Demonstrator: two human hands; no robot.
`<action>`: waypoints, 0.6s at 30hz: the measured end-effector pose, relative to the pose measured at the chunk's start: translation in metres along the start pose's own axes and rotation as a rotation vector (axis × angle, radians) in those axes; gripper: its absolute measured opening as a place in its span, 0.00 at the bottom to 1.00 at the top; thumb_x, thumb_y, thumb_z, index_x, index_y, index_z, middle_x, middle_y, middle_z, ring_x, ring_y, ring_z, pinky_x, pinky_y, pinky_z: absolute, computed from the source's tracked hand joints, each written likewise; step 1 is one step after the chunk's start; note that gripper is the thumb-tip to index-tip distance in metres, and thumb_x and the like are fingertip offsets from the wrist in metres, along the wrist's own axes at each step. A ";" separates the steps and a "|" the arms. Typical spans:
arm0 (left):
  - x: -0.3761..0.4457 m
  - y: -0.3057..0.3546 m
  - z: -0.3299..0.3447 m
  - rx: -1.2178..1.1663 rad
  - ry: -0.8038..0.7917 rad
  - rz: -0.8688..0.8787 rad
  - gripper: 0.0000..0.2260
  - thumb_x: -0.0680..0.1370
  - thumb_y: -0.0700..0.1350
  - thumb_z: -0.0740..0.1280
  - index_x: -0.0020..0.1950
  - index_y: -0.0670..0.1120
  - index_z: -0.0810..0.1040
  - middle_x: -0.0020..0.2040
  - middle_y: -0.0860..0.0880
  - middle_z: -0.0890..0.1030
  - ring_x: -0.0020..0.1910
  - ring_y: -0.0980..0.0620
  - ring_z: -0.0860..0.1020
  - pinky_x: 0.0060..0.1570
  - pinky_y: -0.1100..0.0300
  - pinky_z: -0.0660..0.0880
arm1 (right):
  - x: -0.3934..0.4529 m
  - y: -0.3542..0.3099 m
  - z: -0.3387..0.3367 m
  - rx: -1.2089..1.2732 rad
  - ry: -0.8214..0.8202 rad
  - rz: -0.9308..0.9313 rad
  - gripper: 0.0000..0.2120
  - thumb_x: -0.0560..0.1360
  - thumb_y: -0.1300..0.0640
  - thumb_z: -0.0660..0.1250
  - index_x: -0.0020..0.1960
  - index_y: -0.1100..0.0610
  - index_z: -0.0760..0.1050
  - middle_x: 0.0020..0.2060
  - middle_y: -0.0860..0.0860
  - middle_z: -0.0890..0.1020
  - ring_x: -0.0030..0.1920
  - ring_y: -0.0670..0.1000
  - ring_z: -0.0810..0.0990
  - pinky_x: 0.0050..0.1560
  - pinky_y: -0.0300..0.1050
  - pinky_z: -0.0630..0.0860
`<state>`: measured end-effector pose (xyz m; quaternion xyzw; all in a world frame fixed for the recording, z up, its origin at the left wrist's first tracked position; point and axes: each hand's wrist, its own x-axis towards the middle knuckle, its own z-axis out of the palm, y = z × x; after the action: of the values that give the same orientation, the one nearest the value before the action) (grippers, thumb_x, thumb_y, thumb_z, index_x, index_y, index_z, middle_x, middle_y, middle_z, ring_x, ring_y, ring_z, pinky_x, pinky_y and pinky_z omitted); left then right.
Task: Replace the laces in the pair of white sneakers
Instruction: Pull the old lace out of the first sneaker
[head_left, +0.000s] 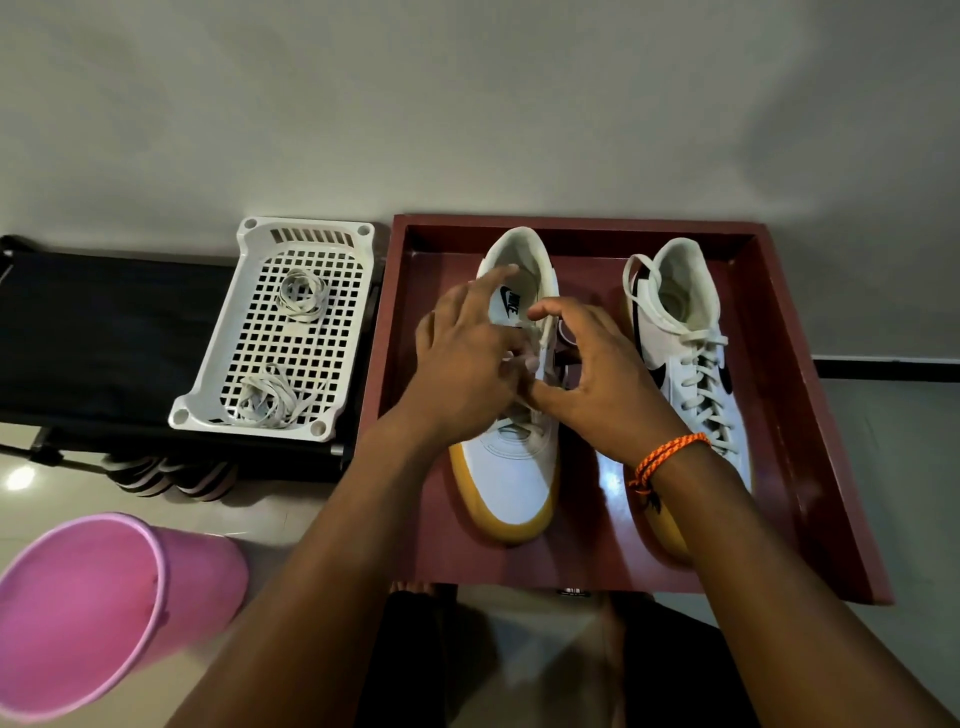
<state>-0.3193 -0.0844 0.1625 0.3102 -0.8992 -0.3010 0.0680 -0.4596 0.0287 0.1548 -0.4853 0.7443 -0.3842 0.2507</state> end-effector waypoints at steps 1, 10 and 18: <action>0.002 -0.003 -0.003 -0.019 0.027 -0.002 0.08 0.80 0.48 0.71 0.45 0.61 0.81 0.86 0.57 0.54 0.83 0.45 0.51 0.77 0.36 0.55 | 0.000 0.000 0.000 -0.006 -0.004 0.002 0.31 0.72 0.54 0.78 0.70 0.40 0.71 0.65 0.44 0.73 0.59 0.35 0.74 0.54 0.32 0.75; 0.012 -0.036 -0.019 -0.163 0.372 -0.038 0.12 0.75 0.48 0.63 0.51 0.63 0.81 0.73 0.51 0.73 0.76 0.47 0.69 0.67 0.37 0.74 | -0.001 -0.002 -0.002 0.004 -0.011 0.028 0.31 0.70 0.56 0.77 0.69 0.42 0.71 0.65 0.45 0.72 0.56 0.45 0.76 0.53 0.33 0.75; 0.000 -0.001 0.005 0.053 0.057 0.001 0.06 0.80 0.46 0.72 0.52 0.56 0.86 0.85 0.56 0.56 0.84 0.44 0.51 0.78 0.35 0.52 | 0.000 -0.001 -0.001 0.023 0.001 0.007 0.31 0.71 0.57 0.77 0.70 0.41 0.71 0.64 0.45 0.73 0.59 0.40 0.76 0.56 0.35 0.77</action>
<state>-0.3201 -0.0830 0.1578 0.3199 -0.9047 -0.2682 0.0858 -0.4597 0.0288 0.1558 -0.4794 0.7417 -0.3922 0.2571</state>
